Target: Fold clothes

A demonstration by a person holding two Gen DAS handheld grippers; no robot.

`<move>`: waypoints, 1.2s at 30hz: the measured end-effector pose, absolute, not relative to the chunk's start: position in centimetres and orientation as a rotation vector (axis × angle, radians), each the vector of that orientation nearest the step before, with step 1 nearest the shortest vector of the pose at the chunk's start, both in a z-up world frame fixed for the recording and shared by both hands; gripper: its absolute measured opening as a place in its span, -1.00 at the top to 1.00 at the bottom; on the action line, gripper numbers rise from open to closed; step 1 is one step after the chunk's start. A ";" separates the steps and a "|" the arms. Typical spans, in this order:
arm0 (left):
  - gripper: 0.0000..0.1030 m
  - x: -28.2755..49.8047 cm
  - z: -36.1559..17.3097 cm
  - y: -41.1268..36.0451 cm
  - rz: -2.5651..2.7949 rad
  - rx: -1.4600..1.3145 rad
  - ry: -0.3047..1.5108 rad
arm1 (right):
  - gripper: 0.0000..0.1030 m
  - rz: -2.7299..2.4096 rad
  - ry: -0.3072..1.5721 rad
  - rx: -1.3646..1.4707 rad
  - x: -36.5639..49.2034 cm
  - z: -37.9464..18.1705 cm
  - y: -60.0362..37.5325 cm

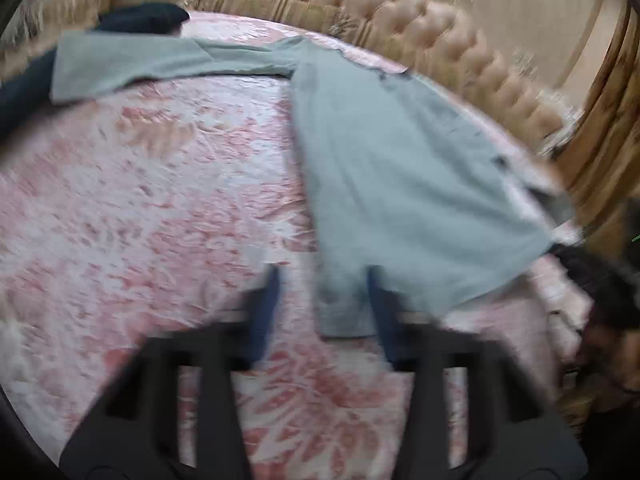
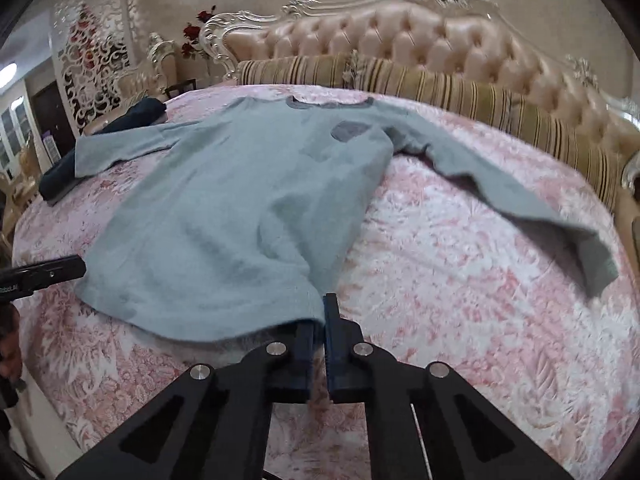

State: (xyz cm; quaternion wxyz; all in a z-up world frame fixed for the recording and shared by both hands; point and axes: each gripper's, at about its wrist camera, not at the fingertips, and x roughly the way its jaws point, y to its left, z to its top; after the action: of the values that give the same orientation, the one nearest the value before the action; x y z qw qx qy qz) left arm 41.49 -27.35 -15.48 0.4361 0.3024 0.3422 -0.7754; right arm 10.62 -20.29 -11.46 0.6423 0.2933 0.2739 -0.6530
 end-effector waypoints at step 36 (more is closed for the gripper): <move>0.87 43.4 -11.6 -23.7 -2.036 0.770 0.895 | -0.37 -1.696 0.306 1.005 -7.5 -8.9 -11.6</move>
State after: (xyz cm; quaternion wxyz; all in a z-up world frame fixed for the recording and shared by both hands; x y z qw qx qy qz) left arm 43.44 -23.75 -11.60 0.3841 0.3022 0.3511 -0.7987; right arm -7.50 -11.57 -8.89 0.5424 0.4233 0.1290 -0.7141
